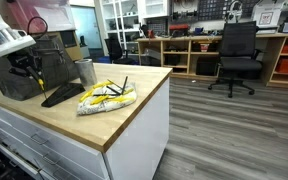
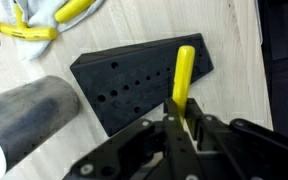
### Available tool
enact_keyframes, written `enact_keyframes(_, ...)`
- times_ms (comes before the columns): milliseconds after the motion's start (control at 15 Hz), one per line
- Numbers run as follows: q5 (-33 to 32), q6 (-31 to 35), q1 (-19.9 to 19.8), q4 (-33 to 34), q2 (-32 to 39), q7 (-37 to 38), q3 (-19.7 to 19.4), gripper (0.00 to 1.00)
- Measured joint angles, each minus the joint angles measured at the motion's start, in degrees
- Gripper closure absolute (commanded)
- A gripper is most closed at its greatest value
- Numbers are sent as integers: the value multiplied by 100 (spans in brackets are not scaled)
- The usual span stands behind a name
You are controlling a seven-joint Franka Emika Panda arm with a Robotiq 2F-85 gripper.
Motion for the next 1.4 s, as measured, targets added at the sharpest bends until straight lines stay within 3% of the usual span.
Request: enact_keyframes(1400,-110,-84,-75,36,-2,1,-1,96)
